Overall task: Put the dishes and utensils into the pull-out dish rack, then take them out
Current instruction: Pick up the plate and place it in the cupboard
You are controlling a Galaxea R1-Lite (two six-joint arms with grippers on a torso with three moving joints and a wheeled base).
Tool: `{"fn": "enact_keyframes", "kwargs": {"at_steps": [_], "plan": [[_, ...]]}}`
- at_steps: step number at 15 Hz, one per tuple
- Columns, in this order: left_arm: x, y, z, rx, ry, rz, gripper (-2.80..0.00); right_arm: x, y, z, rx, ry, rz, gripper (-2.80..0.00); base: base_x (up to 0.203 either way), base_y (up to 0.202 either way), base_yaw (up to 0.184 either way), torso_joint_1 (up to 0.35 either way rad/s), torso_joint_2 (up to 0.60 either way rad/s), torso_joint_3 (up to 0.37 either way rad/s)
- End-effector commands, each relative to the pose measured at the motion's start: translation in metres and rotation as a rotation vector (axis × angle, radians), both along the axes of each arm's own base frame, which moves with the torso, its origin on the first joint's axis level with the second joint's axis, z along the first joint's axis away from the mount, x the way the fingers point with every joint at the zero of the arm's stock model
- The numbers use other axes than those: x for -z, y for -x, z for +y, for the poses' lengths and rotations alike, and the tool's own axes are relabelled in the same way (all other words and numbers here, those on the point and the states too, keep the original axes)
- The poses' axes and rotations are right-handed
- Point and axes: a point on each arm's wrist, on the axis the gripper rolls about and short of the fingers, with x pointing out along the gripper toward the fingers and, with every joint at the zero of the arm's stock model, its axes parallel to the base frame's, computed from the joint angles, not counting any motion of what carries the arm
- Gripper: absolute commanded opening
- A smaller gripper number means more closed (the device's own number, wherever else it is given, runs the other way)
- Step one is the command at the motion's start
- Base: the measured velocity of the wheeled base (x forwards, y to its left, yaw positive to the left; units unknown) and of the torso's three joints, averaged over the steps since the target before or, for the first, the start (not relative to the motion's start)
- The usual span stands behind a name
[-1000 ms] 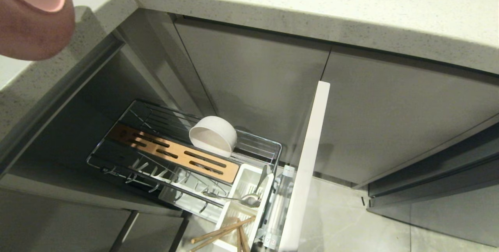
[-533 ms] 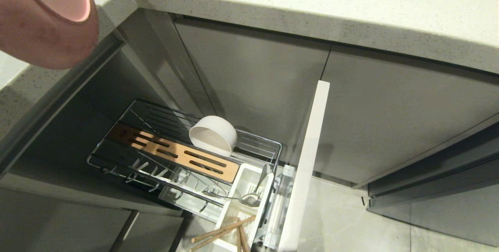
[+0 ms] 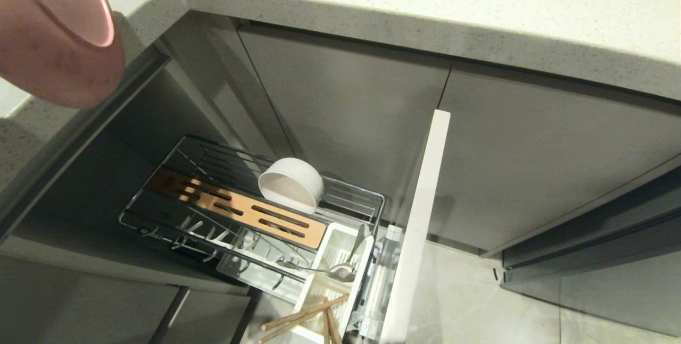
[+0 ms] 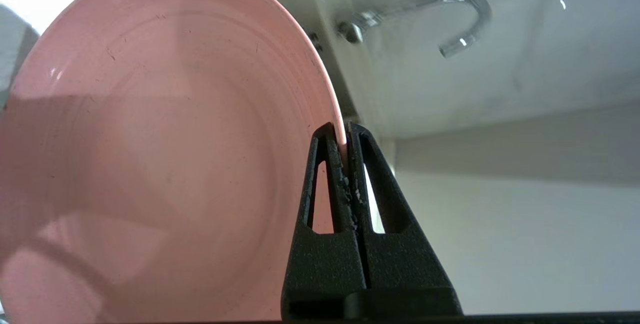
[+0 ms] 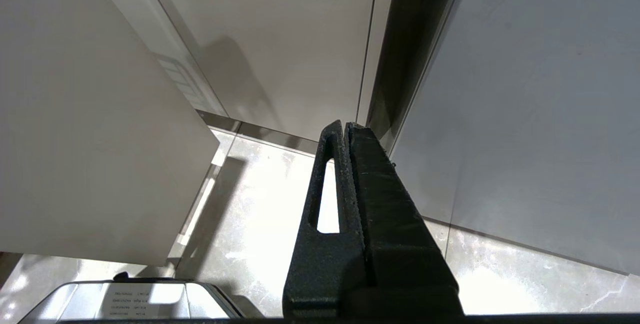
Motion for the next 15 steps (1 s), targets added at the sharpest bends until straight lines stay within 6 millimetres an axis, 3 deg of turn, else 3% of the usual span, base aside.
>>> {"fn": "enact_keyframes", "kwargs": {"at_steps": [1, 7, 12, 15], "plan": [[0.004, -0.002, -0.002, 0.018, 0.034, 0.044, -2.80, 0.007, -0.002, 0.000, 0.000, 0.000, 0.026, -2.80, 0.000, 0.000, 0.000, 0.000, 0.00, 0.000], [0.006, 0.002, 0.001, 0.045, 0.053, 0.084, -2.80, 0.007, -0.002, 0.000, 0.000, 0.000, 0.026, -2.80, 0.000, 0.000, 0.000, 0.000, 0.00, 0.000], [-0.025, 0.013, 0.016, 0.007, 0.023, -0.035, -2.80, 0.007, -0.002, 0.000, 0.000, 0.000, 0.026, -2.80, 0.000, 0.000, 0.000, 0.000, 0.00, 0.000], [-0.041, 0.012, 0.016, -0.037, -0.030, -0.076, -2.80, 0.007, -0.002, 0.000, 0.000, 0.000, 0.026, -2.80, 0.000, 0.000, 0.000, 0.000, 0.00, 0.000]]}}
